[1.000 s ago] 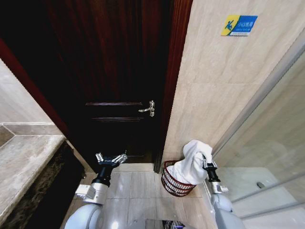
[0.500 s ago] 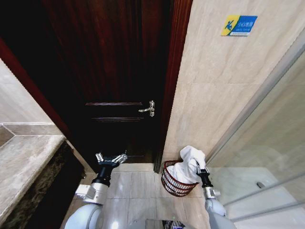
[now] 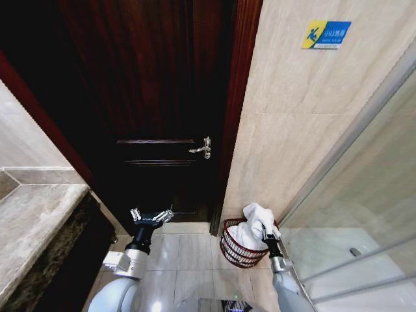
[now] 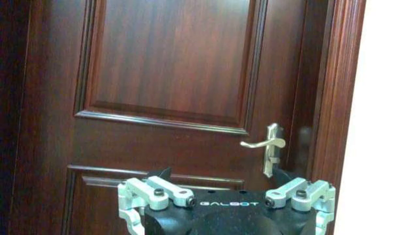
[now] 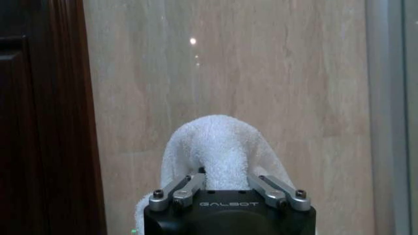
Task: Discard the used towel into the hamper.
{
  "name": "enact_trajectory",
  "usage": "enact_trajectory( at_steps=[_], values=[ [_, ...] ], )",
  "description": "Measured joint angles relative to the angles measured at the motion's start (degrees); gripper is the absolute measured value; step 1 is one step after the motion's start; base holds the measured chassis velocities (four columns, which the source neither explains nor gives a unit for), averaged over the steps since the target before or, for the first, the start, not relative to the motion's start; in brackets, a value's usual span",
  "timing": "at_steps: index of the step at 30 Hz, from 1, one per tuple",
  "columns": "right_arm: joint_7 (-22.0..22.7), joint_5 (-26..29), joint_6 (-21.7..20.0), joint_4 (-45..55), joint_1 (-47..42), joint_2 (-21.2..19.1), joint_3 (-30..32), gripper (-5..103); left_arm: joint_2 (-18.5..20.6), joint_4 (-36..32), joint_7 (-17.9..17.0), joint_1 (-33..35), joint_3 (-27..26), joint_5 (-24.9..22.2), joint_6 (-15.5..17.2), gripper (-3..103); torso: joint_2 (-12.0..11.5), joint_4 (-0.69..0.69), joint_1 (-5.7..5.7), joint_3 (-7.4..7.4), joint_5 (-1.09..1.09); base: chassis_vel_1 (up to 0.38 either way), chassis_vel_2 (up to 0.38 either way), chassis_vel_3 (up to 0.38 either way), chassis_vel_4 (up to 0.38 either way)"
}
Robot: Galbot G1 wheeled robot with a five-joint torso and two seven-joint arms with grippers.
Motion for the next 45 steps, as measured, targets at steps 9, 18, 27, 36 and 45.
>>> enact_trajectory(
  at_steps=[9, 18, 27, 36, 45],
  values=[
    [-0.4, 0.1, 0.0, -5.5, 2.2, 1.0, 0.8, 16, 0.0, 0.0, 0.0, 0.0, 0.0, 0.0, 0.0, 100, 0.0, -0.01, 0.0, 0.0, 0.0, 0.0, 0.0, 0.0, 0.0],
    [-2.1, 1.0, 0.0, -11.3, 4.6, 0.9, 1.9, 16, 0.0, 0.0, 0.0, 0.0, 0.0, 0.0, 0.0, 100, 0.0, -0.01, 0.0, 0.0, 0.0, 0.0, 0.0, 0.0, 0.0],
    [-2.7, -0.2, -3.4, -13.4, 6.0, 1.6, 2.3, 16, 0.0, 0.0, 0.0, 0.0, 0.0, 0.0, 0.0, 100, 0.0, -0.01, 0.0, 0.0, 0.01, 0.0, 0.0, 0.0, 0.0],
    [-2.0, -3.8, -11.7, -14.6, 6.2, 0.8, 3.1, 16, 0.0, 0.0, 0.0, 0.0, 0.0, 0.0, 0.0, 100, 0.0, -0.01, 0.0, 0.0, 0.0, 0.0, 0.0, 0.0, 0.0],
    [0.2, -5.0, -20.6, -14.7, 8.1, -1.1, 3.2, 16, 0.0, 0.0, 0.0, 0.0, 0.0, 0.0, 0.0, 100, 0.0, 0.0, 0.0, 0.0, 0.01, 0.0, 0.0, 0.0, 0.0]
  ],
)
